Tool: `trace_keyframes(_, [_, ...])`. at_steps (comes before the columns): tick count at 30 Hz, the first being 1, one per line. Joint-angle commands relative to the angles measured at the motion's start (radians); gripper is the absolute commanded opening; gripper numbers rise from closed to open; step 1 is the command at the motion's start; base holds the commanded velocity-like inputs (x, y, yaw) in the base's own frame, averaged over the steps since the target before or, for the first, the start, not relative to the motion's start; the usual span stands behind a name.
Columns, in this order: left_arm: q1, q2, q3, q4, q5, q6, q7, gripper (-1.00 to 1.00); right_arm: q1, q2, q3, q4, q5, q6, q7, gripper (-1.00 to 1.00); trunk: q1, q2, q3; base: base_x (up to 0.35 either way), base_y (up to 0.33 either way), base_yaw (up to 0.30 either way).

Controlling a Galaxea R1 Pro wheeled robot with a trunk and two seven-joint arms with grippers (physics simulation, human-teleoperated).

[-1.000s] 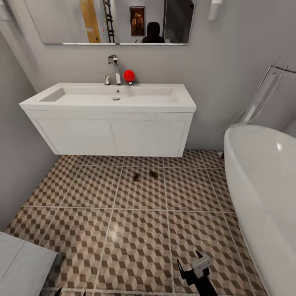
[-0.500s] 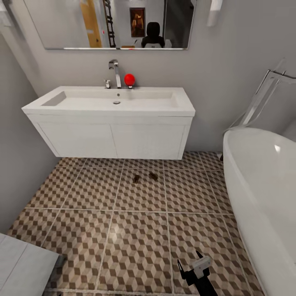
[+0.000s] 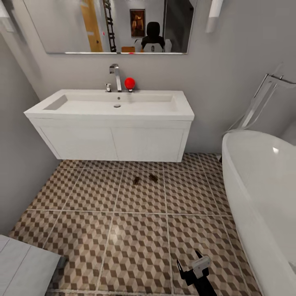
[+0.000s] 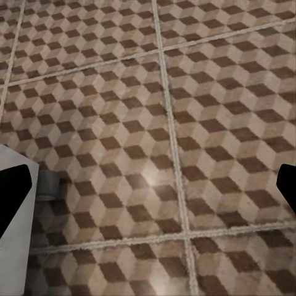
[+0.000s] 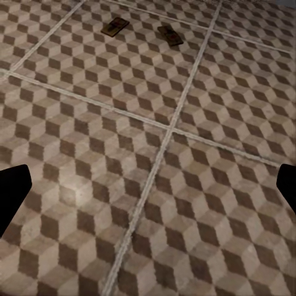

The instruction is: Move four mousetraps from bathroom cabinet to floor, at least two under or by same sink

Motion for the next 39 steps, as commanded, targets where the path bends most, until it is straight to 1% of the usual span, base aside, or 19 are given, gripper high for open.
trace_keyframes(1, [-0.001,-0.001,-0.008,0.003,-0.001,-0.004,0.008,1.0,-0.001,0.0,0.008,0.001,0.003,-0.002,-0.01,1.0,-0.004,0.007,0.003,0.0,0.0,0.0])
trace_keyframes(12, [-0.001,-0.001,-0.008,0.002,-0.001,-0.004,0.009,1.0,-0.001,0.003,0.008,0.001,0.003,0.0,-0.01,1.0,-0.046,0.084,0.037,0.0,0.0,0.0])
trace_keyframes(18, [-0.001,-0.001,-0.008,0.003,-0.001,-0.004,0.009,1.0,-0.001,0.016,0.007,0.001,0.003,0.002,-0.01,1.0,-0.069,0.126,0.056,0.0,0.0,0.0])
trace_keyframes(29, [-0.001,-0.001,-0.008,0.002,-0.001,-0.004,0.011,1.0,-0.001,0.028,0.008,0.001,0.003,0.004,-0.01,1.0,-0.111,0.203,0.09,0.0,0.0,0.0])
trace_keyframes(39, [-0.001,-0.001,-0.008,0.003,-0.001,-0.004,0.011,1.0,-0.001,0.029,0.008,0.001,0.003,0.004,-0.01,1.0,-0.15,0.273,0.122,0.0,0.0,0.0])
